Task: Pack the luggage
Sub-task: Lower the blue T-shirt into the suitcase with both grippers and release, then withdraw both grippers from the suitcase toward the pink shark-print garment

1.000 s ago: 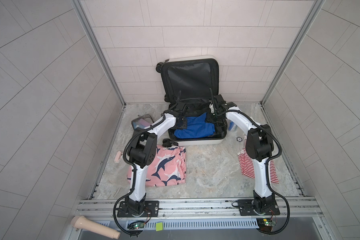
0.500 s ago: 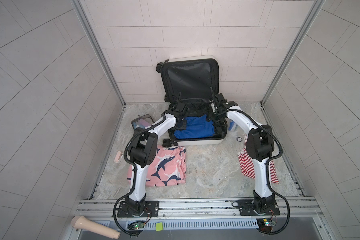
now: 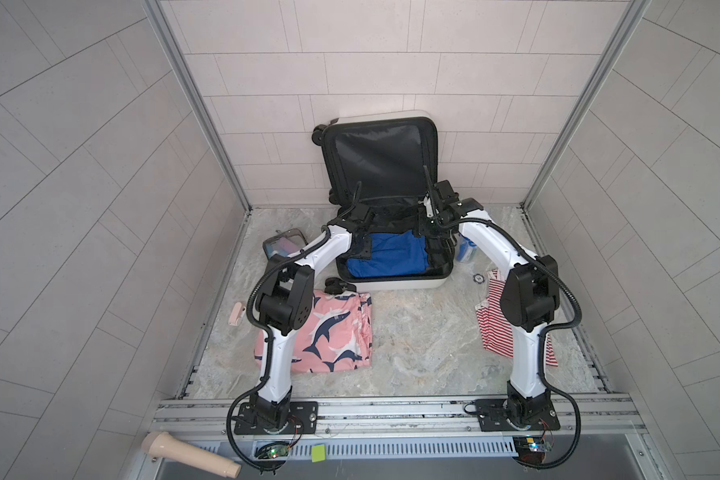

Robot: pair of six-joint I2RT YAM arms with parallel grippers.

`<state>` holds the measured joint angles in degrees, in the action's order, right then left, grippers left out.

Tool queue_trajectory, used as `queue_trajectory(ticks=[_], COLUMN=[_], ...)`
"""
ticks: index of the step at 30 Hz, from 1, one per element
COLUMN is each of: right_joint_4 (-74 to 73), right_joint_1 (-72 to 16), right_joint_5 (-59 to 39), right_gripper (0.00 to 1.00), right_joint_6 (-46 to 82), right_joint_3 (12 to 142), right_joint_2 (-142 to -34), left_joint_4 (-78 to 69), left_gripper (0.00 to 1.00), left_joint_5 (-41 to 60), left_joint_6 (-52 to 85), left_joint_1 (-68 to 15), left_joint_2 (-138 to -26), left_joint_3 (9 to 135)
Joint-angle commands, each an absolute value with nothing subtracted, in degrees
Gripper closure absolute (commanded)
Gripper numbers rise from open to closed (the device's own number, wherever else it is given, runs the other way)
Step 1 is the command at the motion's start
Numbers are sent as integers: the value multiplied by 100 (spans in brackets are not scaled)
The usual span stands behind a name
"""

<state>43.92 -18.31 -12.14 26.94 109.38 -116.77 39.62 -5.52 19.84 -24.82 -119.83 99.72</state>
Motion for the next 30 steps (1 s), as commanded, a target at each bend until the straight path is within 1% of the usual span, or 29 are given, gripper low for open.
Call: queue_trajectory(ticks=[1,8,12,18,21,24,27,30], right_joint_4=[4340,3954,3767,3444,3264,3060,2799,2590], right_joint_1=[-1932,-2004,-2047,-2228,-2435,-2747,-3179,-3607], right_joint_5=[-1087,-1148,-1254,-1571,-1593,-1564,-1436,-1225], right_gripper=[37,35,32,31,31,30,30,30], right_joint_6=[2609,2558,2567,2662,2728,2859,3004,3139], right_joint_3=[10719,10076,9718,9020,8586,8112,7579,7123], right_joint_2=[-11264,-10716,-10352,-9774,-9449,-9062,-8734,-8502], left_joint_4=[4168,4106,4104,4001,3759,3383,2986,2896], left_gripper=[37,36,35,35,35,35,31,30], left_joint_5=[-833,-779,-831,-651,-407,-254,-71,130], left_joint_6=[1960,2008,2013,2100,2160,2220,2363,2422], left_joint_1=[-2415,-2417,-2426,-2428,-2426,-2423,-2425,-2421], left_joint_2=[-11571,-11075,-10762,-10016,-9391,-8645,-7888,-7260], left_joint_3=[10160,10139,10107,9822,9351,8594,7757,7137])
